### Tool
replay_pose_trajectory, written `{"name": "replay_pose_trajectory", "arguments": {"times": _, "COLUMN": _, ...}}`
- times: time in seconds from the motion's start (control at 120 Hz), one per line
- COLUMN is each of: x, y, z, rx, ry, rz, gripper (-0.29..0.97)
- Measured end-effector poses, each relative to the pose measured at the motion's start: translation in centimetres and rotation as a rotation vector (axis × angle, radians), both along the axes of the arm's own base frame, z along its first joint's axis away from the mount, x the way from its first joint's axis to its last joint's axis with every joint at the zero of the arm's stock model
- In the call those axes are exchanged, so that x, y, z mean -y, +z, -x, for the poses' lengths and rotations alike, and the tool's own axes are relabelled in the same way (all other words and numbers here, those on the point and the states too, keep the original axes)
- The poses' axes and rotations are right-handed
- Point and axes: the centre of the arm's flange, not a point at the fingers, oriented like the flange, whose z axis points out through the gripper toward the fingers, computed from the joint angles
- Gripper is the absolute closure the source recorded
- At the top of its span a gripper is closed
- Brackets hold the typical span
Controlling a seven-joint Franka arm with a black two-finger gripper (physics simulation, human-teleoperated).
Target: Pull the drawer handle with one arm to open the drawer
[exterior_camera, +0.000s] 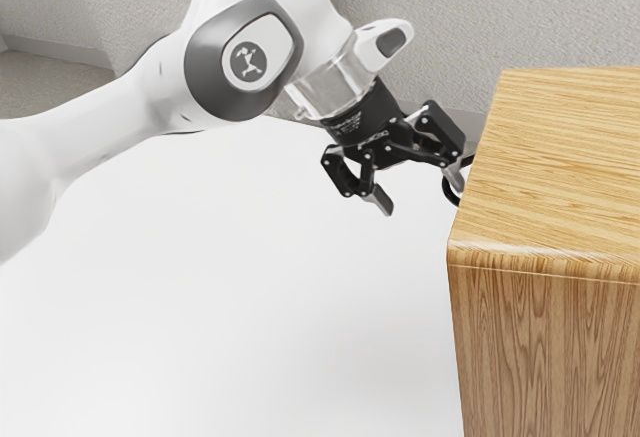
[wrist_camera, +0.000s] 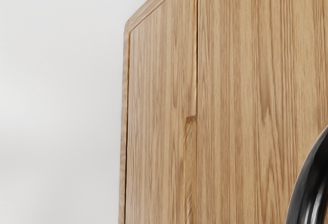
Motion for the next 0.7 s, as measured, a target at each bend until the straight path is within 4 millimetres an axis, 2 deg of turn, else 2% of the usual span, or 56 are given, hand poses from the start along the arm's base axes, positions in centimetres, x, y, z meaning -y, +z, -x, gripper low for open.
{"name": "replay_pose_trajectory", "arguments": {"times": 0.525, "x": -1.2, "y": -1.0, "z": 0.5, "rx": -0.021, "ry": 0.024, "rz": 0.003, "gripper": 0.0}}
{"name": "replay_pose_trajectory", "arguments": {"times": 0.7, "x": -2.6, "y": -1.0, "z": 1.3, "rx": -0.025, "ry": 0.045, "rz": 0.006, "gripper": 0.0}}
